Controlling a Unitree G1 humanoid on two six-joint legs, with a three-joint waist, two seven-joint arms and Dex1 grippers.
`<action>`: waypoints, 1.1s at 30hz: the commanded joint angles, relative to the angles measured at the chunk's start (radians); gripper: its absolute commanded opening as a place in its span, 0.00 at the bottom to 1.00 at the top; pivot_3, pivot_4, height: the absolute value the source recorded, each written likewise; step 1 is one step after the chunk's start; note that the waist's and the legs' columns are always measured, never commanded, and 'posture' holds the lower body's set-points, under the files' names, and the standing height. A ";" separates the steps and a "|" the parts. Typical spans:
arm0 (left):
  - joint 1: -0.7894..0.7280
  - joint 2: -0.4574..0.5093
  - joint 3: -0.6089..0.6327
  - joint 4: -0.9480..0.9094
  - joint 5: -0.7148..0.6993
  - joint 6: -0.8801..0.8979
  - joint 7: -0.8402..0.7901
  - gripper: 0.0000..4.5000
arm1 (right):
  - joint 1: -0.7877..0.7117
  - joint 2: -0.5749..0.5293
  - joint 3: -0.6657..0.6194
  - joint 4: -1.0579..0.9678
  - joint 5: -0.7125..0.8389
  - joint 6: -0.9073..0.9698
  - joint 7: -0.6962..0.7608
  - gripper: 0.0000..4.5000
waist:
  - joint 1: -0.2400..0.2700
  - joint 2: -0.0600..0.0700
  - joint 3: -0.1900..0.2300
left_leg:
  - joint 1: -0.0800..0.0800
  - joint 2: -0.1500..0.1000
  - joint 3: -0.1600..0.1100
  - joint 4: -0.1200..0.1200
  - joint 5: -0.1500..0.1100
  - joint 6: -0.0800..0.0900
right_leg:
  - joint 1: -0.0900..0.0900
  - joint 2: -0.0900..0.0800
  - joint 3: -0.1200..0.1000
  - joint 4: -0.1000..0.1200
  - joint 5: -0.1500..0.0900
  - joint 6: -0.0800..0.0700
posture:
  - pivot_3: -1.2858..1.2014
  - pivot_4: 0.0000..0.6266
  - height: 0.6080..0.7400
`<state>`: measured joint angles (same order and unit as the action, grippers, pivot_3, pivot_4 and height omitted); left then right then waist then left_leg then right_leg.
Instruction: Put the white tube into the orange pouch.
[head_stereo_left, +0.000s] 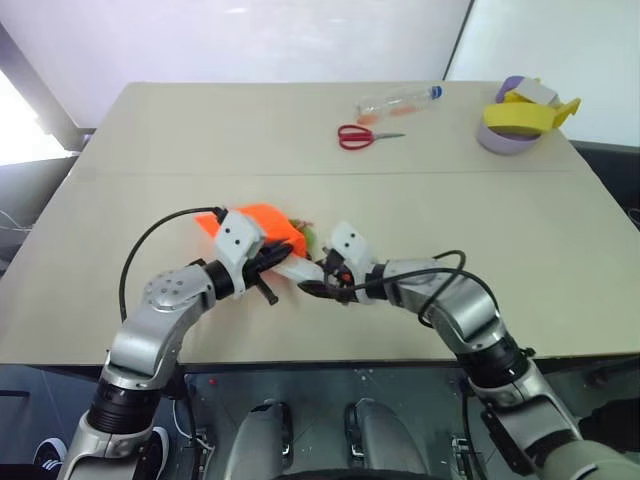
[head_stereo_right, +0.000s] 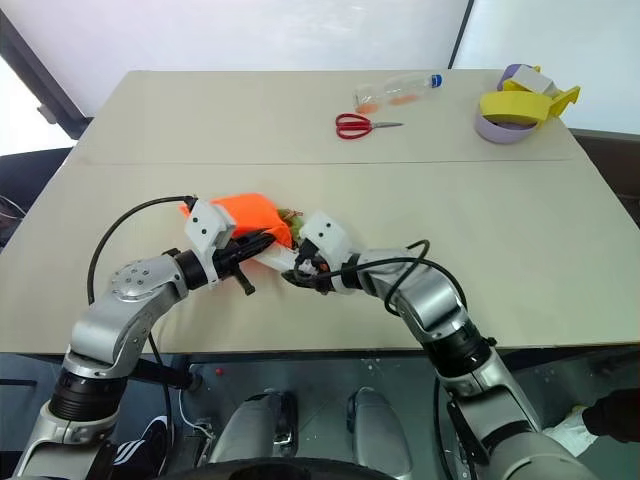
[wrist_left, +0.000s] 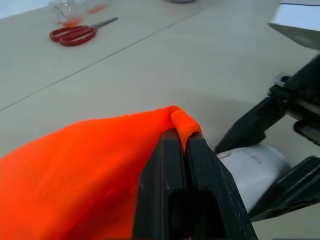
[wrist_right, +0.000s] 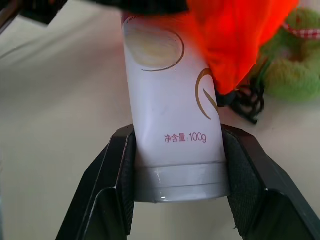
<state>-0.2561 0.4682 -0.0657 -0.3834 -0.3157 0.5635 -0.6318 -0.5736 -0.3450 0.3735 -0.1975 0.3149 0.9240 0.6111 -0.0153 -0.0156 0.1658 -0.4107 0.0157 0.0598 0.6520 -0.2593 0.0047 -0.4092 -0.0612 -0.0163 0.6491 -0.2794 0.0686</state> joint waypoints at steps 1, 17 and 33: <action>0.002 0.005 0.009 -0.071 -0.022 0.009 0.003 0.00 | -0.019 -0.010 -0.029 -0.044 0.009 -0.024 0.024 0.41 | 0.002 0.000 0.000 | 0.000 0.000 0.000 -0.001 0.000 0.000 | 0.000 0.000 0.000 0.000 0.000 0.000 | 0.52 0.24 1.00; 0.009 0.057 0.041 -0.072 -0.054 0.036 -0.032 0.00 | 0.009 -0.067 -0.145 -0.124 0.090 0.096 0.034 0.41 | -0.002 0.000 0.000 | 0.000 0.000 0.000 -0.003 0.000 -0.001 | -0.002 -0.001 0.000 0.000 -0.001 -0.002 | 0.52 0.24 1.00; -0.007 0.050 0.074 -0.096 -0.148 0.109 0.004 0.00 | -0.031 -0.016 -0.070 -0.092 0.050 0.073 -0.001 0.41 | -0.002 0.000 0.000 | -0.001 0.000 0.001 -0.003 0.000 -0.001 | -0.002 -0.001 0.000 -0.002 0.000 0.000 | 0.52 0.24 1.00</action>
<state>-0.2643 0.5162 -0.0052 -0.4522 -0.4657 0.6946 -0.6357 -0.6016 -0.3562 0.2866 -0.2313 0.3647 1.0247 0.5882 -0.0177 -0.0155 0.1659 -0.4118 0.0152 0.0604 0.6485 -0.2590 0.0039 -0.4112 -0.0622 -0.0163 0.6469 -0.2795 0.0684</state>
